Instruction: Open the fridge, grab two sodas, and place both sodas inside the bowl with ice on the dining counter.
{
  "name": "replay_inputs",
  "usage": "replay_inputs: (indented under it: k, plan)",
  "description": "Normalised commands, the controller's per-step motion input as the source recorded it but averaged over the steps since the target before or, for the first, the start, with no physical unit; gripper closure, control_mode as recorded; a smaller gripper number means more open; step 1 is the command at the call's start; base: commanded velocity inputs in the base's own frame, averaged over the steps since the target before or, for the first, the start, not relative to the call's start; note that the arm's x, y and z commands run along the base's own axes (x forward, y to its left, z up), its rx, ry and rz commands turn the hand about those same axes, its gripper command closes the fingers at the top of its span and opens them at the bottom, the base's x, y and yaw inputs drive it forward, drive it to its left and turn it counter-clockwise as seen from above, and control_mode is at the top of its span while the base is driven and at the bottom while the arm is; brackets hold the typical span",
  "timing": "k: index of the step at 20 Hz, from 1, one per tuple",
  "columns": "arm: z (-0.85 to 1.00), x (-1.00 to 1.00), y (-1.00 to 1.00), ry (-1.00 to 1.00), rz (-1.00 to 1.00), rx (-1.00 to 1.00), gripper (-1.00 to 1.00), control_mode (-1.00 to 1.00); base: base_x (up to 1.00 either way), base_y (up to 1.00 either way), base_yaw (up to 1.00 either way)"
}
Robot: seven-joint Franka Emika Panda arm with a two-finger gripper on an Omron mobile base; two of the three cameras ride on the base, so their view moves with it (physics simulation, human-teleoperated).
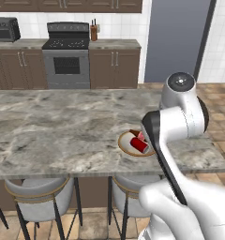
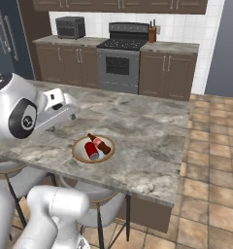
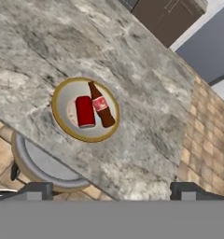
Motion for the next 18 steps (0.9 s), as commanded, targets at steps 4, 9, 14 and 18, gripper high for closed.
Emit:
replay_inputs:
  k: [4, 9, 14, 18]
  plan:
    - [0.00, 0.03, 0.00, 0.00, -0.20, 0.14, -1.00, -1.00, 0.00, 0.00, 0.00]
    - [0.00, 0.15, 0.00, 0.00, -0.05, 0.22, -1.00, -1.00, 0.00, 0.00, 0.00]
    - [-0.06, 0.12, 0.00, 0.00, 0.00, 0.21, -1.00, -1.00, 0.00, 0.00, 0.00]
    - [-0.25, 0.04, 0.00, 0.00, 0.00, 0.16, -1.00, -1.00, 0.00, 0.00, 0.00]
